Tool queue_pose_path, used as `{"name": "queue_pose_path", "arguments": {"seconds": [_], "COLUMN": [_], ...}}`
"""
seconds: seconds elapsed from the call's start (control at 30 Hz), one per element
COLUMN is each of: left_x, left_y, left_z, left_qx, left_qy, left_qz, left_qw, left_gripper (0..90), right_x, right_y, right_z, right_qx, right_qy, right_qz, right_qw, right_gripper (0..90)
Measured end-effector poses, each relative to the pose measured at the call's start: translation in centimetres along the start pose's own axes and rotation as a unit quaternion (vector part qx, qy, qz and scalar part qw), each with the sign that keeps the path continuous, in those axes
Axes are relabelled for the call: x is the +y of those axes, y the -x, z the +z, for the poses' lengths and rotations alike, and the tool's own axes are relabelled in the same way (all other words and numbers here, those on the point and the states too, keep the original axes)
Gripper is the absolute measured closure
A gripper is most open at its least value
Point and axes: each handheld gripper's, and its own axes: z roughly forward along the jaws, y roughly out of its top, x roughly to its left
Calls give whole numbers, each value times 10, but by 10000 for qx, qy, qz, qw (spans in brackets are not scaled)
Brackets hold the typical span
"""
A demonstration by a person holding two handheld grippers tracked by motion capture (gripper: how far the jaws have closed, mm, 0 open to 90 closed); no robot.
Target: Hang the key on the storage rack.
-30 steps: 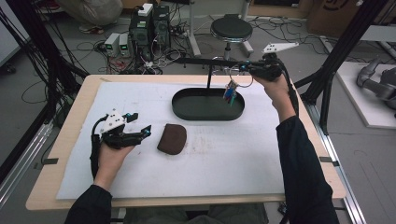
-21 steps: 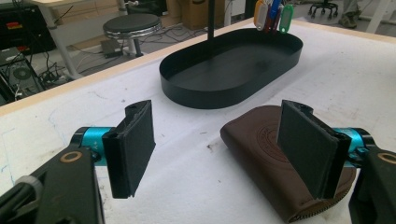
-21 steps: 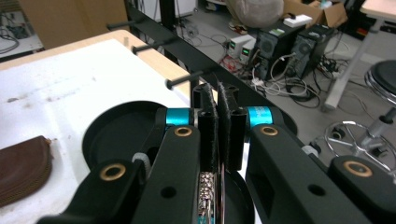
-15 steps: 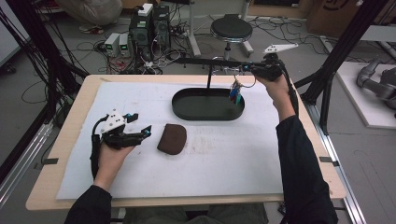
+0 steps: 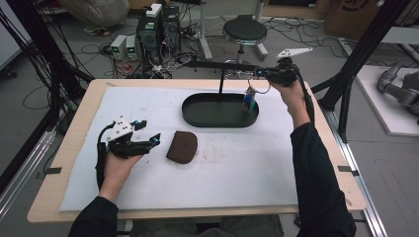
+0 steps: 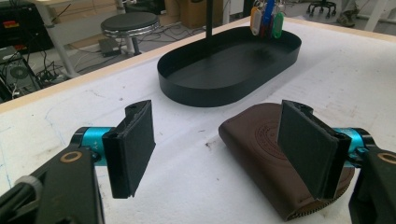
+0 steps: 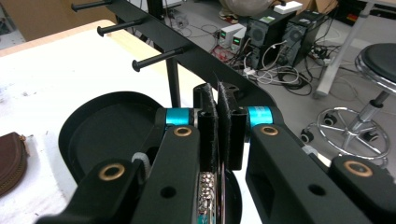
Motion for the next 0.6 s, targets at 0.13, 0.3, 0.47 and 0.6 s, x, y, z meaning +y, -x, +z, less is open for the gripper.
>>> {"name": "queue_pose_path", "arguments": {"seconds": [0.13, 0.3, 0.47, 0.6], "left_x": [0, 0, 0, 0], "left_y": [0, 0, 1, 1], "left_z": [0, 0, 0, 0], "left_qx": [-6, -19, -15, -1], "left_qy": [12, 5, 3, 16], "left_qz": [-2, 13, 24, 29], "left_qw": [10000, 10000, 10000, 10000], "left_gripper": [277, 278, 277, 278], "right_x": [0, -1, -1, 0], "right_y": [0, 1, 2, 2], "right_z": [0, -1, -6, -12], "right_qx": [-7, -40, -181, -179], "right_qy": [-14, 7, -48, -6], "right_qz": [-9, 32, 4, 10], "right_qw": [10000, 10000, 9998, 9998], "right_gripper": [873, 851, 848, 827]}}
